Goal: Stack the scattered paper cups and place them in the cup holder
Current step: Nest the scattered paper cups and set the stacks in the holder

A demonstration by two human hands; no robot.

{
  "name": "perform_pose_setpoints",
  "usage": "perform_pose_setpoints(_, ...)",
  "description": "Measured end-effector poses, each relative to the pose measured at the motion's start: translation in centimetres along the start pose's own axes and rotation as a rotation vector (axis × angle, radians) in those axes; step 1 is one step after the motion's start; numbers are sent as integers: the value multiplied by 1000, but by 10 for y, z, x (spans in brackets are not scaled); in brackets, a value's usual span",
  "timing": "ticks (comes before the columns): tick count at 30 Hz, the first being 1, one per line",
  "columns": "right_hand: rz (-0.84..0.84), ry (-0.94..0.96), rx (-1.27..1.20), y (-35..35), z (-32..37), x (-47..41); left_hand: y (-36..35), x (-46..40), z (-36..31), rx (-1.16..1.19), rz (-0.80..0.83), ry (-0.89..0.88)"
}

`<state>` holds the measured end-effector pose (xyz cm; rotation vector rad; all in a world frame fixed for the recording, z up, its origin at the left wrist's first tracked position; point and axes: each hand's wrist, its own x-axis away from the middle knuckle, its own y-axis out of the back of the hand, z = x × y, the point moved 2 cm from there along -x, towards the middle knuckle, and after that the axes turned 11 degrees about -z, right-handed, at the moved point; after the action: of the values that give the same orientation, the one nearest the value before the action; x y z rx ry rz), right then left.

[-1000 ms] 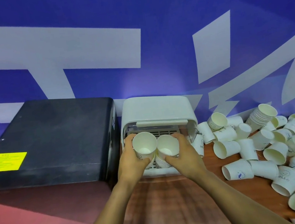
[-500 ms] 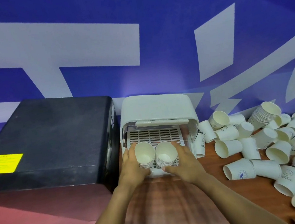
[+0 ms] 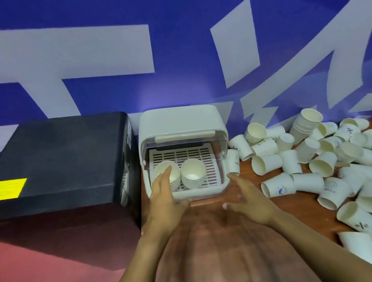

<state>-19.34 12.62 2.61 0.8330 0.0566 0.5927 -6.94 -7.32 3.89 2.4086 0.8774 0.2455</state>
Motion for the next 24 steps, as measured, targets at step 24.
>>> perform_pose_setpoints(24,-70,-9,21,187,-244,140,-257,186,-144,-37,199,195)
